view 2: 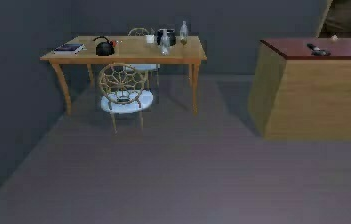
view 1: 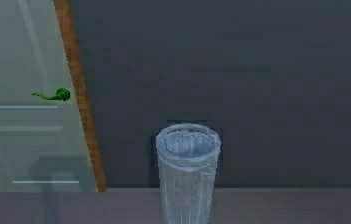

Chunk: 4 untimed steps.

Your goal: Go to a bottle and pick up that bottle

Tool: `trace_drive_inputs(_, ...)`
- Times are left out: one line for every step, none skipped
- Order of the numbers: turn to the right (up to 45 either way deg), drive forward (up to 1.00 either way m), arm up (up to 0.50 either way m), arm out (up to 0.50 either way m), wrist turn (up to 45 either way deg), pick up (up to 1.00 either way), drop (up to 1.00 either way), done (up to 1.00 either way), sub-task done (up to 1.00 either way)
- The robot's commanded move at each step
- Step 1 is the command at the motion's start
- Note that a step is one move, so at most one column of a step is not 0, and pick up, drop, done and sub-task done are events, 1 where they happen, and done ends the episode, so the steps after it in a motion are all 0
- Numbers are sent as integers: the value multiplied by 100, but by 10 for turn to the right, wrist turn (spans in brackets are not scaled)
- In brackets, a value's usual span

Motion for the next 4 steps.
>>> trace_drive_inputs(450,0,0,0,0,0,0,0,0)
trace_drive_inputs(450,0,0,0,0,0,0,0,0)
trace_drive_inputs(0,100,0,0,0,0,0,0,0)
trace_drive_inputs(60,0,0,0,0,0,0,0,0)
